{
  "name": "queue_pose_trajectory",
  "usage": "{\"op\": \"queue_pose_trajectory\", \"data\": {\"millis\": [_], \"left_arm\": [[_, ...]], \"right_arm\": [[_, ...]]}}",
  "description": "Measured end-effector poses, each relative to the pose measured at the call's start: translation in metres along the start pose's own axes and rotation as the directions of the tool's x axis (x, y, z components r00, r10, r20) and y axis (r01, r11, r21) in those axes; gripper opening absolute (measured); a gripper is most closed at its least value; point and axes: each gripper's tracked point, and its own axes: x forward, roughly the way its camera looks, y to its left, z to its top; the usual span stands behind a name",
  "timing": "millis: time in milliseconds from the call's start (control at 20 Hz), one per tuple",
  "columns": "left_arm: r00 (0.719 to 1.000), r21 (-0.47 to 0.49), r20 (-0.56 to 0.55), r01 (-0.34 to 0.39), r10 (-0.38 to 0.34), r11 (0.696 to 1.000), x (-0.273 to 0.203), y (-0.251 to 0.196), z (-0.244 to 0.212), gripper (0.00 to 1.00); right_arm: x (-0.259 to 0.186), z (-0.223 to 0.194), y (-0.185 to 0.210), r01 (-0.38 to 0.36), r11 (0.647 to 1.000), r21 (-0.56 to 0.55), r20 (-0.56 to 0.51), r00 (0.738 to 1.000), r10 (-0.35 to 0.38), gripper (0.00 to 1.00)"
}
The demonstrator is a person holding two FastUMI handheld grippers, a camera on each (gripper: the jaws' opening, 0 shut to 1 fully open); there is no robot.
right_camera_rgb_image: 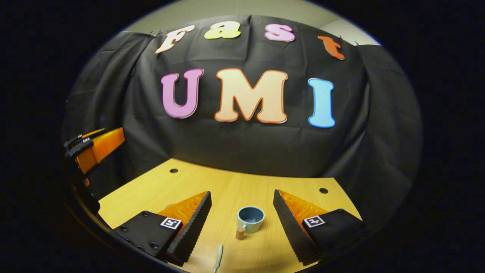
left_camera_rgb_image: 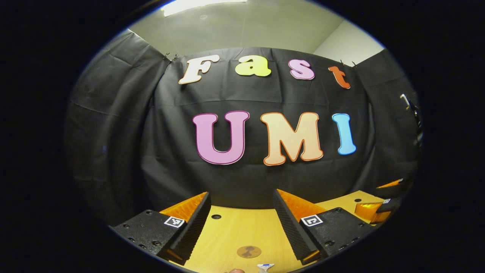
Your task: Put the toothbrush and toothpaste on the desktop into the cup, then pick up the cup and place it on the coaster on the desktop.
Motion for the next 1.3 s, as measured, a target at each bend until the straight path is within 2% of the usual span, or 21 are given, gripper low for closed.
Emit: {"op": "queue_pose_trajectory", "data": {"millis": [150, 250, 500, 700, 900, 1300], "left_arm": [[0.999, -0.001, -0.024, -0.022, 0.022, 1.0, -0.005, 0.014, -0.011, 0.95], [0.999, 0.002, -0.036, -0.039, 0.039, 0.999, -0.008, 0.023, -0.015, 0.96], [0.995, 0.012, -0.06, -0.081, 0.081, 0.997, -0.013, 0.044, -0.024, 0.95], [0.991, 0.016, -0.081, -0.11, 0.111, 0.994, -0.019, 0.056, -0.031, 0.95], [0.986, 0.026, -0.099, -0.131, 0.133, 0.991, -0.023, 0.065, -0.038, 0.95], [0.976, 0.035, -0.155, -0.152, 0.155, 0.988, -0.032, 0.074, -0.055, 0.96]], "right_arm": [[0.008, -0.034, 0.021, -0.046, 0.998, -0.033, -0.112, 0.993, 0.042, 0.99], [0.014, -0.052, 0.025, -0.054, 0.997, -0.062, -0.181, 0.983, 0.042, 0.99], [0.027, -0.111, 0.036, -0.079, 0.994, -0.08, -0.359, 0.932, 0.045, 0.99], [0.028, -0.164, 0.04, -0.099, 0.994, -0.043, -0.52, 0.852, 0.062, 1.0], [0.029, -0.199, 0.038, -0.108, 0.992, -0.063, -0.62, 0.783, 0.046, 0.99], [0.038, -0.238, 0.047, -0.144, 0.988, -0.057, -0.74, 0.67, 0.055, 1.0]]}}
